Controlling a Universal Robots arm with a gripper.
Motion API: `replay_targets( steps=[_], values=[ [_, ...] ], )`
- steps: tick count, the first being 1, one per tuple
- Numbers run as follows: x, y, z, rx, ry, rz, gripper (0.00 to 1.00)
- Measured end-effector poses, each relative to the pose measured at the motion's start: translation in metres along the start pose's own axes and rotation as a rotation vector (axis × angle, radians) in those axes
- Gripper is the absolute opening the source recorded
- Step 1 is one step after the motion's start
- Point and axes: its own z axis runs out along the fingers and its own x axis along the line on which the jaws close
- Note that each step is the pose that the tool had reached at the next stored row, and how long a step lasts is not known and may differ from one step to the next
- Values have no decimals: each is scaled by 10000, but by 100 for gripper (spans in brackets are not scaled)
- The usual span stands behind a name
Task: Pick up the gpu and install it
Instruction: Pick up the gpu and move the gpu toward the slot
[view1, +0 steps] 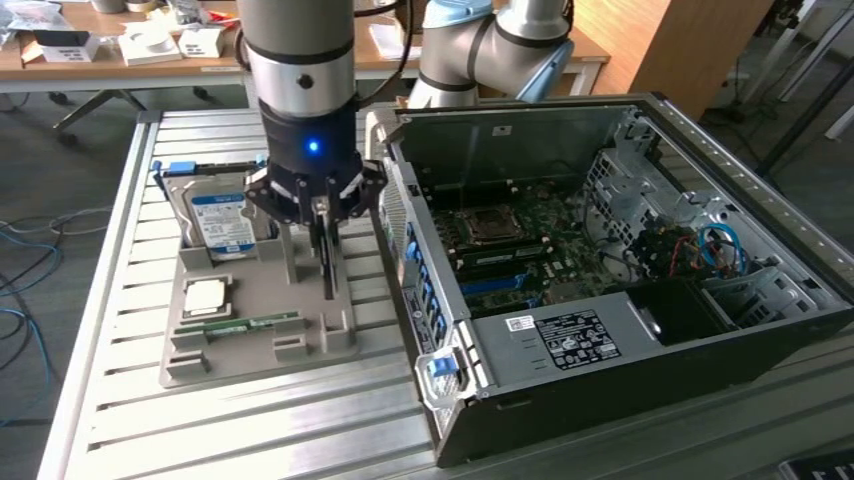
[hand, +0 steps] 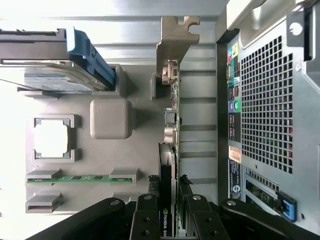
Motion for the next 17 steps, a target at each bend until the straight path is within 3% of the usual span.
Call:
replay_targets(
  steps=[17],
  values=[
    [-10,25,-483,-1,-1,0,26]
  ],
)
